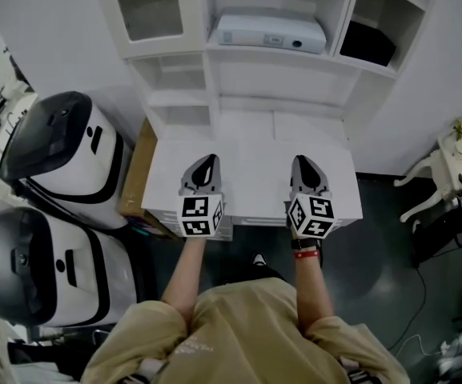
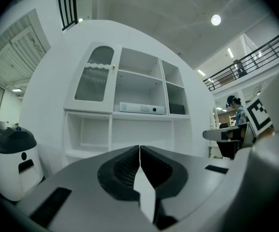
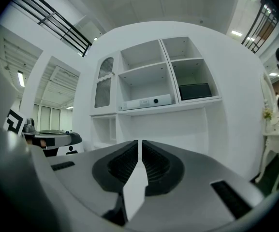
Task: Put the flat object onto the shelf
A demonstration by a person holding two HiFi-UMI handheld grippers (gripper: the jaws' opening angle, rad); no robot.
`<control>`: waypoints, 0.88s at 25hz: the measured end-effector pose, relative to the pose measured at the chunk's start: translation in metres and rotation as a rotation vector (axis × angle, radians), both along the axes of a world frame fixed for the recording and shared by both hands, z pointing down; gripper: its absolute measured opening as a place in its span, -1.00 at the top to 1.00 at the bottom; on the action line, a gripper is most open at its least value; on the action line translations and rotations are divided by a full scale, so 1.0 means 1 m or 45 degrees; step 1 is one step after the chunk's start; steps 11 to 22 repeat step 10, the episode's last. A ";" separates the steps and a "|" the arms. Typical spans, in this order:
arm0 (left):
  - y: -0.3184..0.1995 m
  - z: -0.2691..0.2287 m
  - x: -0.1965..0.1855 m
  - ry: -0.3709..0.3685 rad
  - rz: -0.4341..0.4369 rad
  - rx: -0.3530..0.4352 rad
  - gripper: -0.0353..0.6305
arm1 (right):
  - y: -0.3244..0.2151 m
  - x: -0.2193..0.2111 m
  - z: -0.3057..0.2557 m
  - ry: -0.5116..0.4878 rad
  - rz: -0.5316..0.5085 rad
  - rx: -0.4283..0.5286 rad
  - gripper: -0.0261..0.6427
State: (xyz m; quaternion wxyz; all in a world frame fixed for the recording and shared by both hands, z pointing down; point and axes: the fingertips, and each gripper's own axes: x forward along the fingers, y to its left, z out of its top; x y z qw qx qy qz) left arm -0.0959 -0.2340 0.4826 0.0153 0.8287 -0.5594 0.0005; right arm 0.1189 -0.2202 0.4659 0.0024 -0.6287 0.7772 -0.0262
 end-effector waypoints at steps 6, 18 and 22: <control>0.003 0.006 -0.002 0.019 0.013 -0.022 0.82 | 0.002 -0.008 0.011 -0.015 -0.020 -0.036 0.79; -0.001 0.009 -0.007 0.041 0.008 -0.031 0.82 | -0.003 -0.013 0.020 -0.019 -0.036 -0.054 0.79; -0.001 0.009 -0.007 0.041 0.008 -0.031 0.82 | -0.003 -0.013 0.020 -0.019 -0.036 -0.054 0.79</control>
